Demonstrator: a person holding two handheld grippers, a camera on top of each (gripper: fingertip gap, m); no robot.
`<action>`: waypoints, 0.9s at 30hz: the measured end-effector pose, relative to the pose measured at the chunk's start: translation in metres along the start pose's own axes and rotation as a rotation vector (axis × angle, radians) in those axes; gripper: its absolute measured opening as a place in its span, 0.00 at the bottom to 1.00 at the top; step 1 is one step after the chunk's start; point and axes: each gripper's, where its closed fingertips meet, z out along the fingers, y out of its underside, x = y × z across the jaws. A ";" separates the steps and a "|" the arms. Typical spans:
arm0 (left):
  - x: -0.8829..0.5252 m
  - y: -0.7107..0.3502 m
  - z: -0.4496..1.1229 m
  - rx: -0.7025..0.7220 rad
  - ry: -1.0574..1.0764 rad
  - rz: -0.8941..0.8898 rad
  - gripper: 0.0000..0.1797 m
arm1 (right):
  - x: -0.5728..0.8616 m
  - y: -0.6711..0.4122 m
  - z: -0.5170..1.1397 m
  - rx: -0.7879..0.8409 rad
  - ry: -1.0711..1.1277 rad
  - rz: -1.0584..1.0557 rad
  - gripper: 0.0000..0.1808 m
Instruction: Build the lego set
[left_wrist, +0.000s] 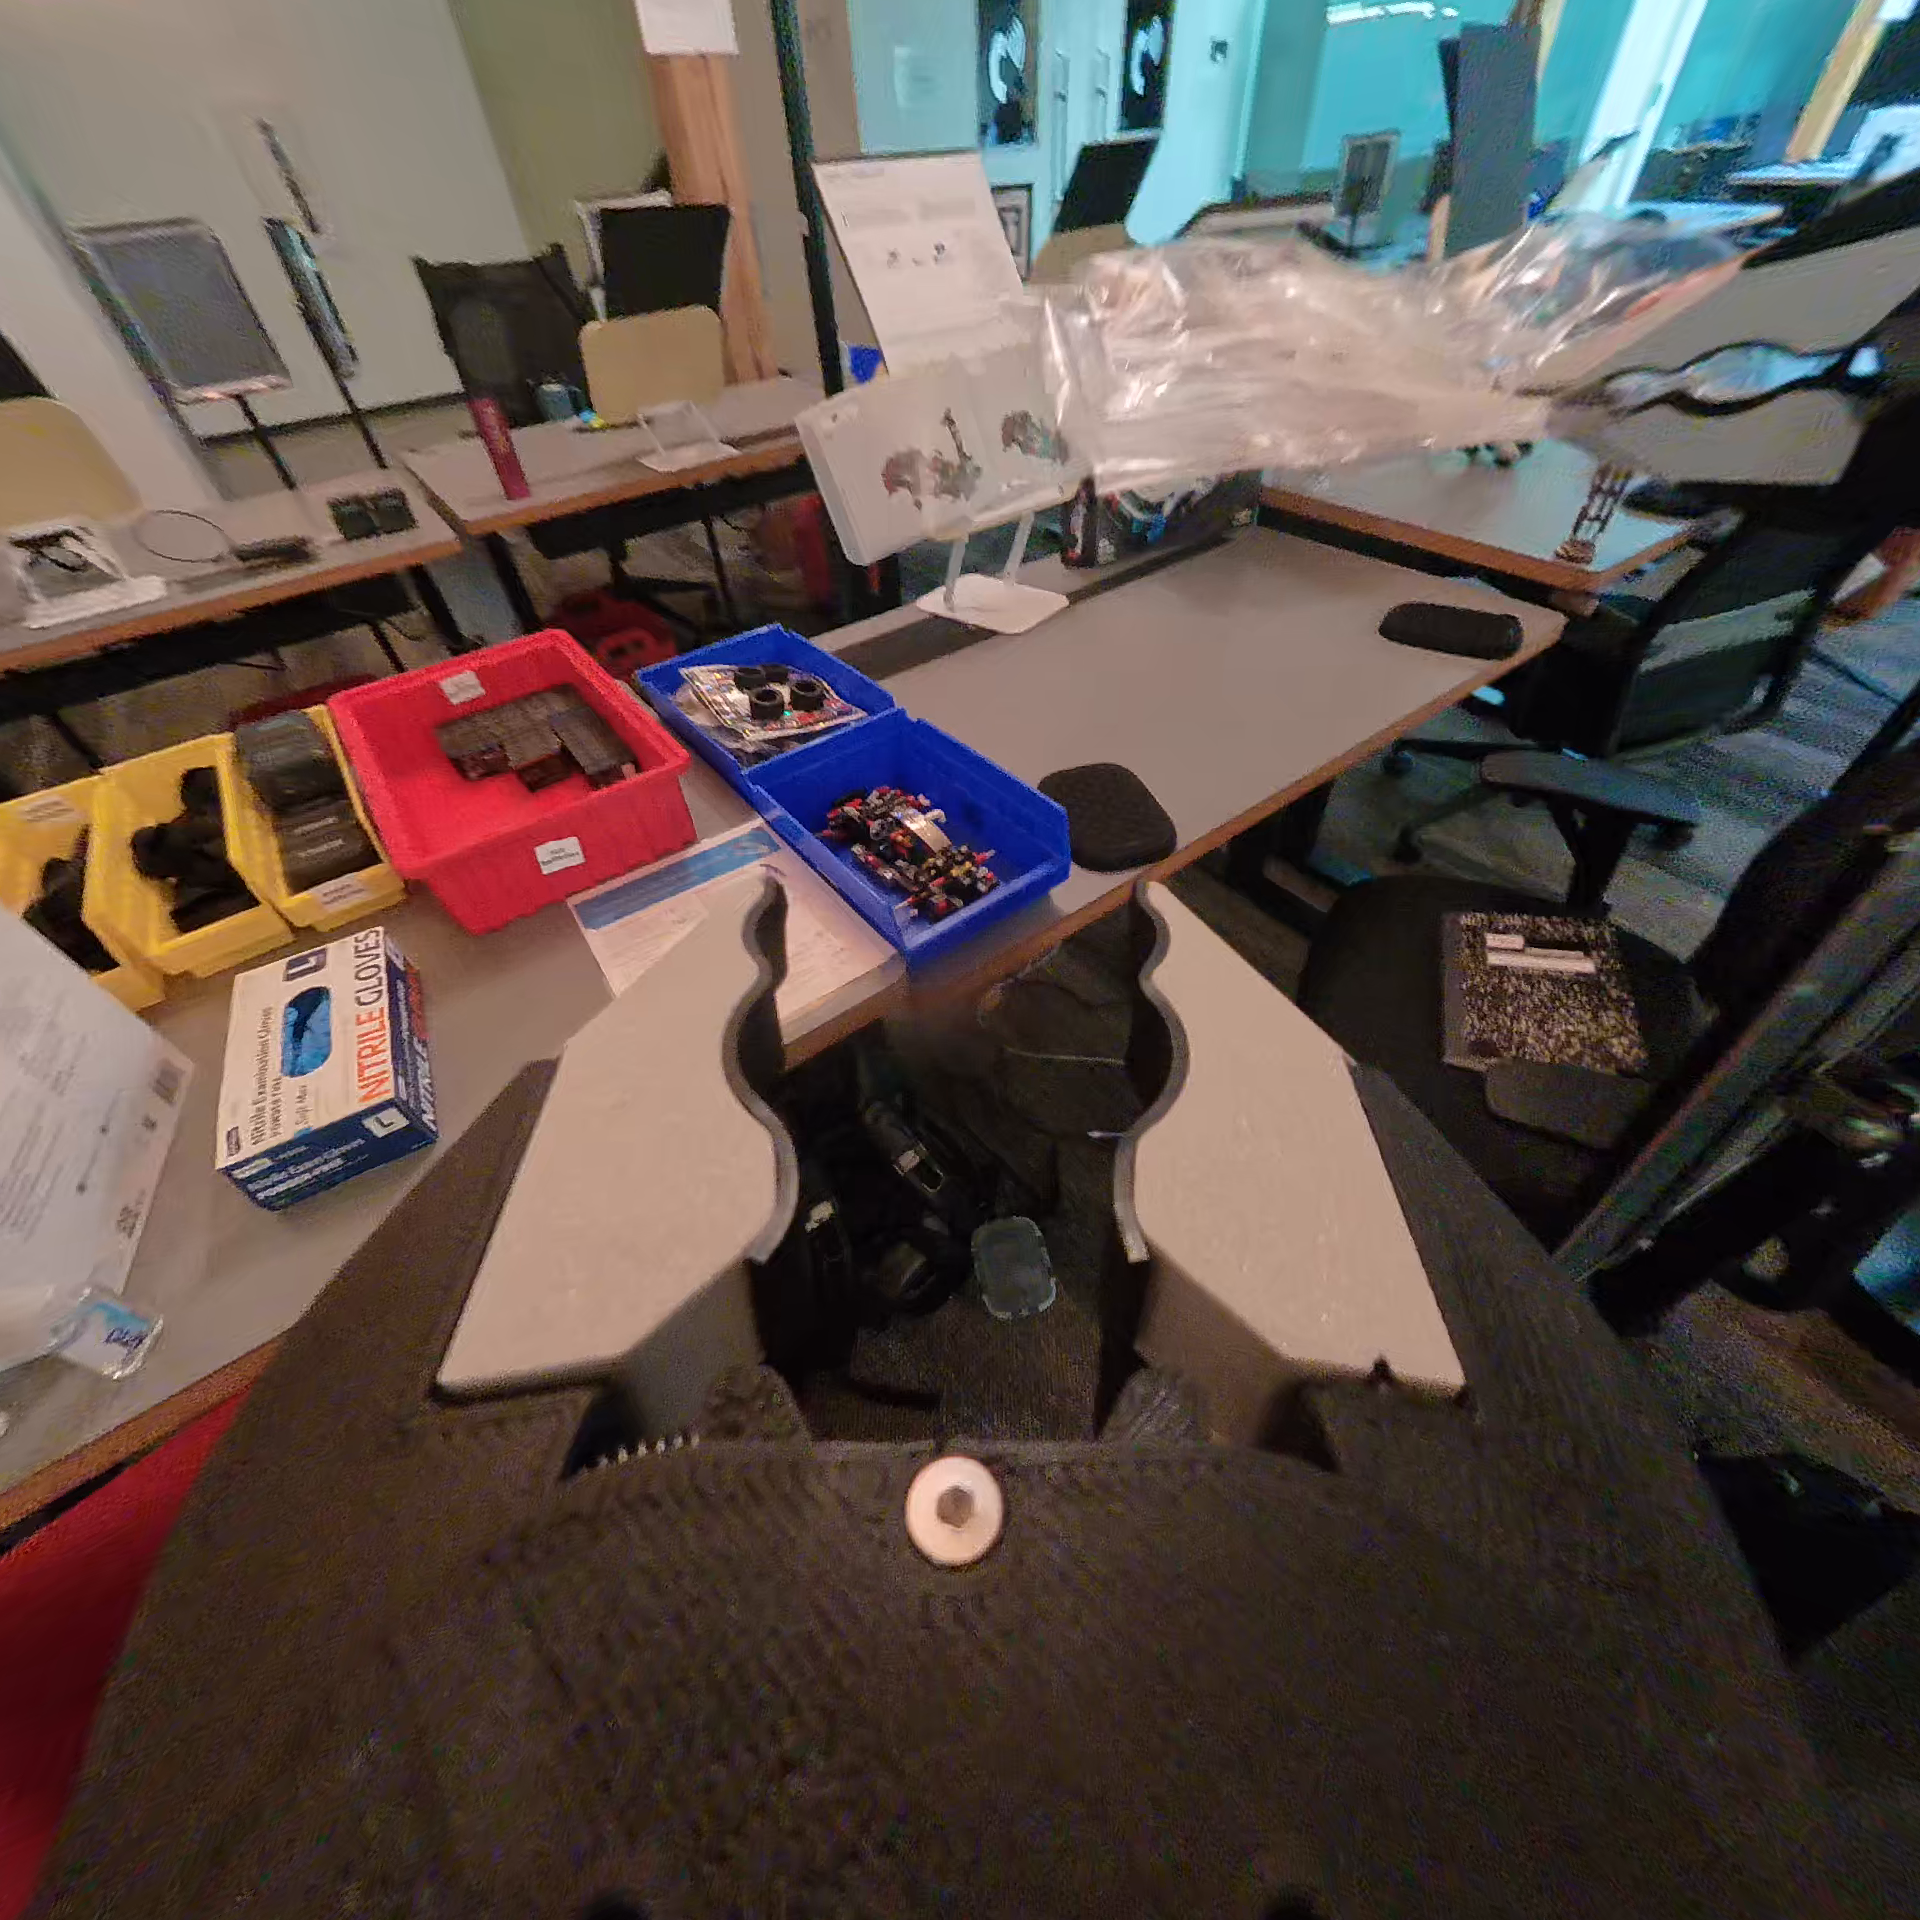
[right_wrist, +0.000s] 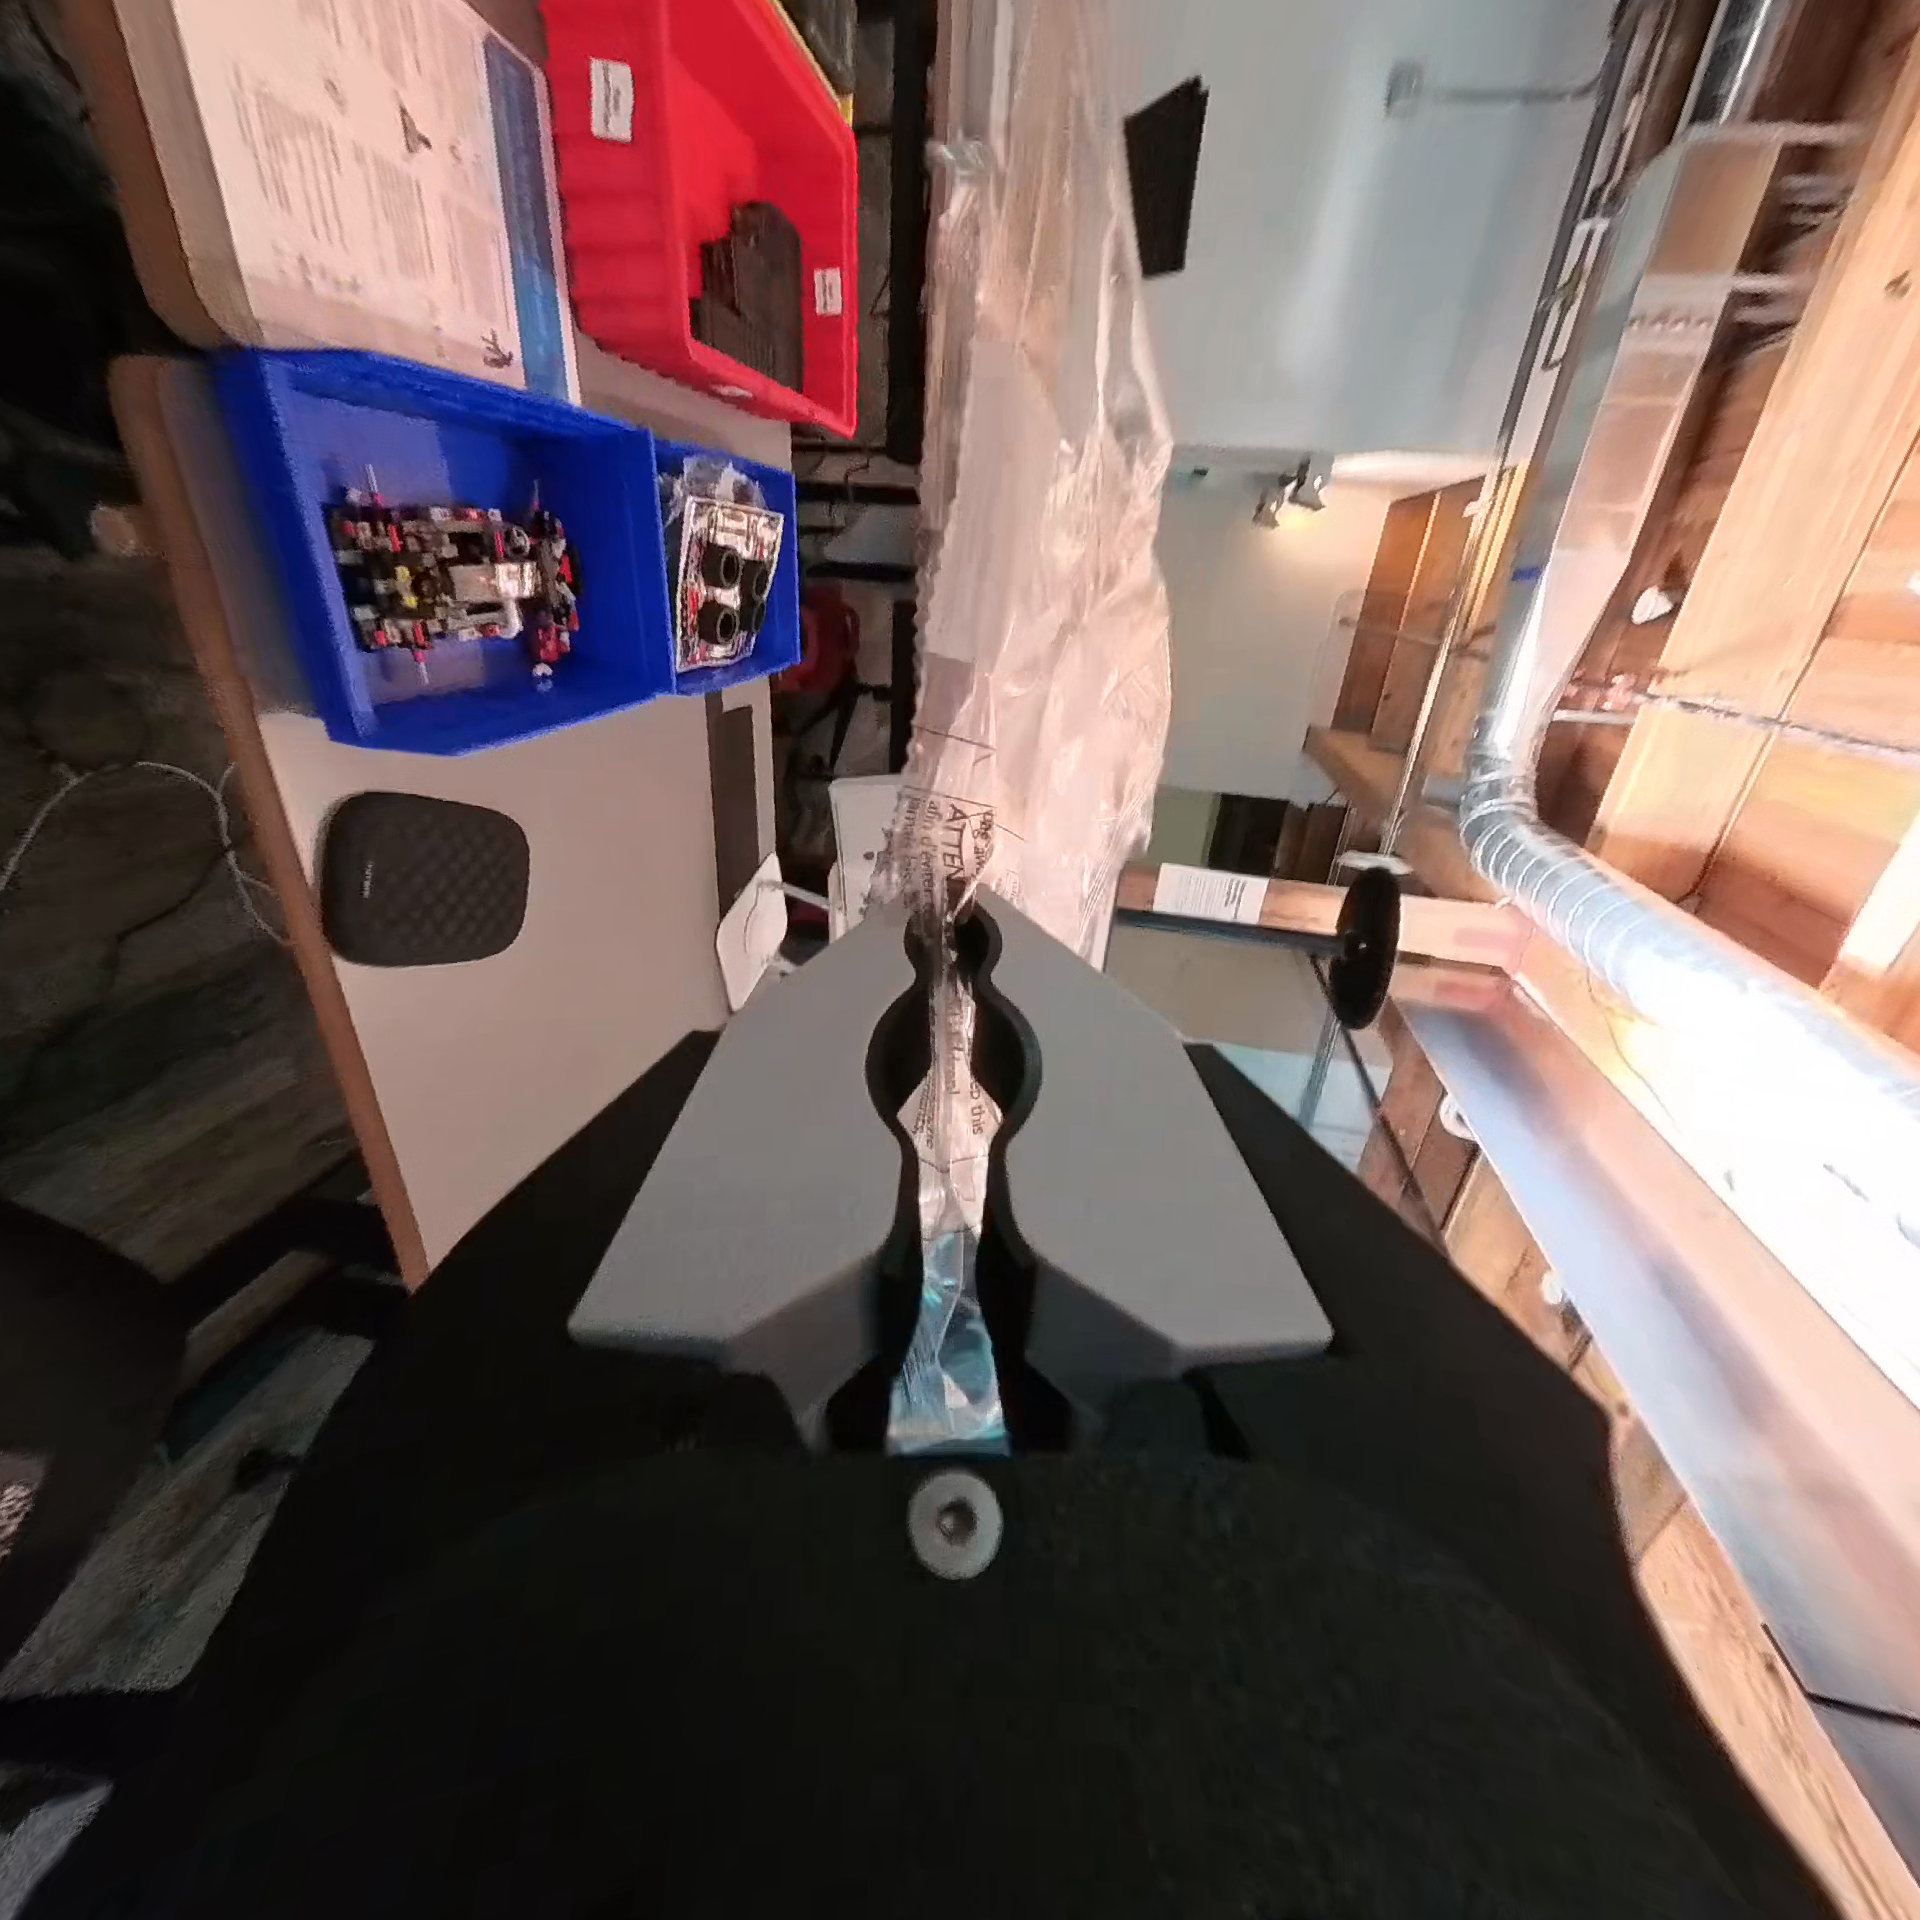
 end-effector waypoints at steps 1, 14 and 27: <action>-0.009 0.004 0.011 -0.013 0.022 -0.004 0.35 | 0.000 -0.002 0.005 -0.015 -0.008 0.002 0.00; -0.088 0.024 0.173 -0.095 0.233 0.054 0.36 | -0.008 -0.012 0.113 -0.064 -0.012 0.008 0.00; -0.145 0.003 0.334 -0.048 0.326 0.016 0.35 | -0.014 -0.029 0.233 -0.135 -0.029 0.035 0.00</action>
